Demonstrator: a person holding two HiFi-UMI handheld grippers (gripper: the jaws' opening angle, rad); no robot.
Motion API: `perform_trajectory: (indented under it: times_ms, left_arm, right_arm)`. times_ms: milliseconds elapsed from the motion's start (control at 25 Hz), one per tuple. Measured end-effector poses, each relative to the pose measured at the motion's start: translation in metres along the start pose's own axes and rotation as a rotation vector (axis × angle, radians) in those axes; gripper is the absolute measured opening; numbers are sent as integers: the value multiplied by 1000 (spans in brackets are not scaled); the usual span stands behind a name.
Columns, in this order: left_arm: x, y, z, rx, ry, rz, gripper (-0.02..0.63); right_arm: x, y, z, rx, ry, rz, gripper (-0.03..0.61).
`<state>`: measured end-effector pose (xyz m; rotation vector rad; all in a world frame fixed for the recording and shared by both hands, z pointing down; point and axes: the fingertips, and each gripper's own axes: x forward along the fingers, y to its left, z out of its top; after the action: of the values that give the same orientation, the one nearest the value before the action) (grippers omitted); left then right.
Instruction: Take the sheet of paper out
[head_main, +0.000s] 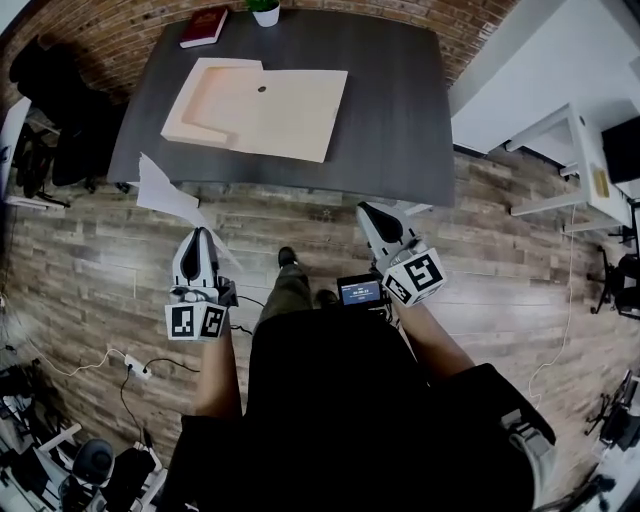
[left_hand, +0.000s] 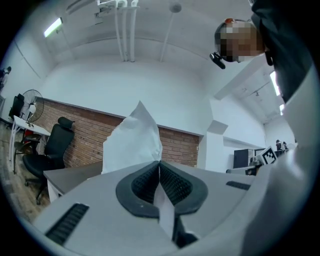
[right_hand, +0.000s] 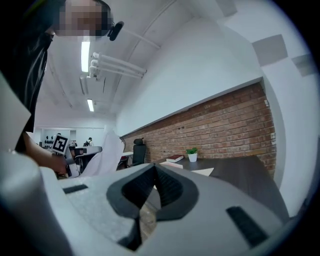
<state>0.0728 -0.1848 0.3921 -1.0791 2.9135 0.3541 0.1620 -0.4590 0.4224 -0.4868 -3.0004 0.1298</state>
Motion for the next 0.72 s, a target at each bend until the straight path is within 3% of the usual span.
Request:
perform_trajectory:
  times_ms: [400, 720]
  left_arm:
    - [-70, -38, -13, 17, 66, 10, -2]
    - [-83, -22, -13, -116, 39, -7, -2]
  right_arm:
    - [-54, 17, -40, 44, 34, 8, 3]
    - [-44, 53, -26, 16, 26, 12, 3]
